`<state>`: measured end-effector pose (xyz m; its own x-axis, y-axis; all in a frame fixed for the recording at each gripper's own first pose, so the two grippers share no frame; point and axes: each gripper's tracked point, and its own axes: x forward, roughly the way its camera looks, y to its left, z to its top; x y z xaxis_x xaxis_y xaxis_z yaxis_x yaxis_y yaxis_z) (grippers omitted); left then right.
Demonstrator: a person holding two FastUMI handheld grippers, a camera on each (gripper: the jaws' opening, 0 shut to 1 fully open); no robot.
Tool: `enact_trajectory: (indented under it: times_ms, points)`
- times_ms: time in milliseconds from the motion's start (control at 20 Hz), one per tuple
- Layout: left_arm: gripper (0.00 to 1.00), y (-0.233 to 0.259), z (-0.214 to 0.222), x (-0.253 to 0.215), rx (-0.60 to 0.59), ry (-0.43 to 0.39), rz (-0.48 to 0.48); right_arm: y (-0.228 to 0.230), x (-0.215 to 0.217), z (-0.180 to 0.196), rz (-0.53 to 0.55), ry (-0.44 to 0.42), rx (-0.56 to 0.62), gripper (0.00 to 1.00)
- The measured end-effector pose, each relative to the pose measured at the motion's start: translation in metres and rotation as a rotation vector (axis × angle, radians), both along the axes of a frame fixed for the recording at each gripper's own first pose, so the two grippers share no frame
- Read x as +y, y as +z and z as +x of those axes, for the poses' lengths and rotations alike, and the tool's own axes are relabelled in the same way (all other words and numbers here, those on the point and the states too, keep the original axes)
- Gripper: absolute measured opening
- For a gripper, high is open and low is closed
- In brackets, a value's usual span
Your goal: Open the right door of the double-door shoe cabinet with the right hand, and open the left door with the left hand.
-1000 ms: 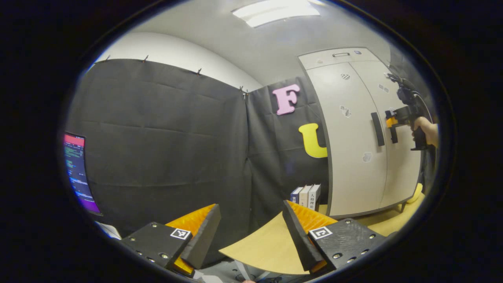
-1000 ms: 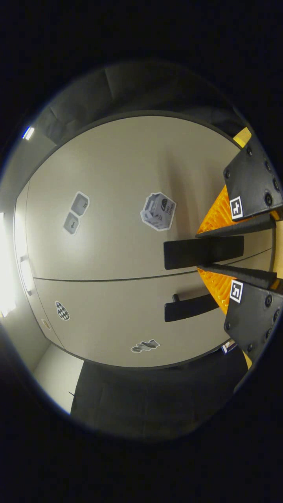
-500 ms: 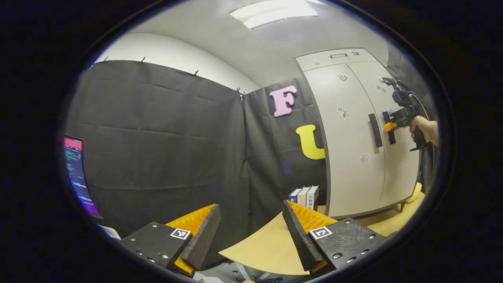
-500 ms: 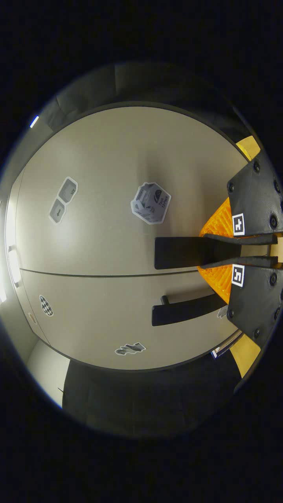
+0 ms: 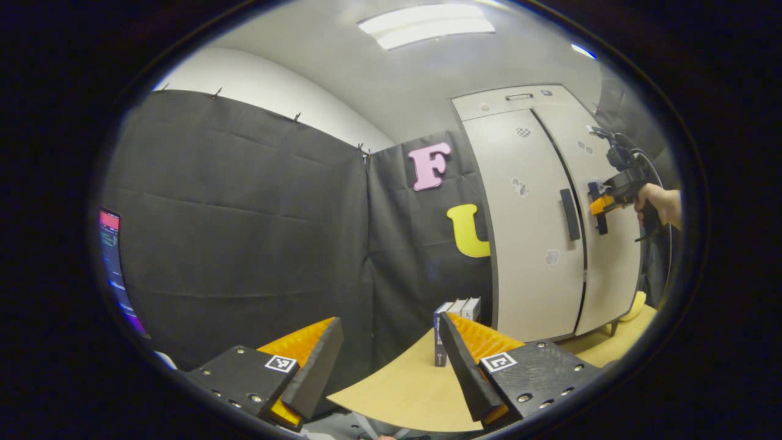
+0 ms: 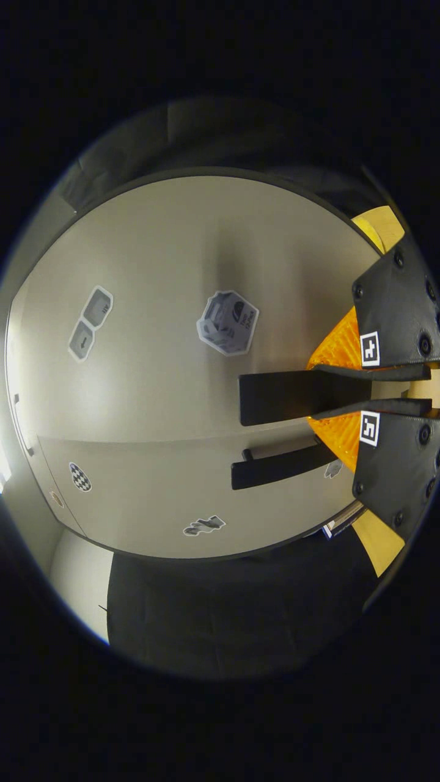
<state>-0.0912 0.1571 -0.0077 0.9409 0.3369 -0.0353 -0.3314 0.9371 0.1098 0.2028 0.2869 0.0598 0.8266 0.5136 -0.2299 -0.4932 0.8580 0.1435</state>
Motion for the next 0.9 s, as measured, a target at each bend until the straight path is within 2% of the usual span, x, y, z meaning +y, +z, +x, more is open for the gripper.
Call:
enact_trajectory:
  times_ms: [50, 450, 600, 700, 900]
  points:
    - [0.93, 0.001, 0.0, -0.002, 0.0, -0.007, -0.004, 0.0, -0.002, -0.004, -0.001, 0.003, 0.0, 0.13]
    - [0.91, 0.002, 0.005, -0.024, -0.007, -0.075, -0.017, 0.005, -0.027, -0.032, -0.004, 0.036, -0.005, 0.13]
    - [0.93, 0.004, 0.007, -0.03, -0.007, -0.092, -0.013, 0.005, -0.034, -0.039, -0.011, 0.044, -0.003, 0.1]
    - [0.91, 0.005, 0.009, -0.033, -0.01, -0.101, -0.012, 0.006, -0.038, -0.044, -0.011, 0.05, -0.003, 0.12]
    - [0.93, 0.005, 0.014, -0.04, -0.007, -0.113, -0.014, 0.006, -0.044, -0.049, -0.011, 0.063, -0.003, 0.13]
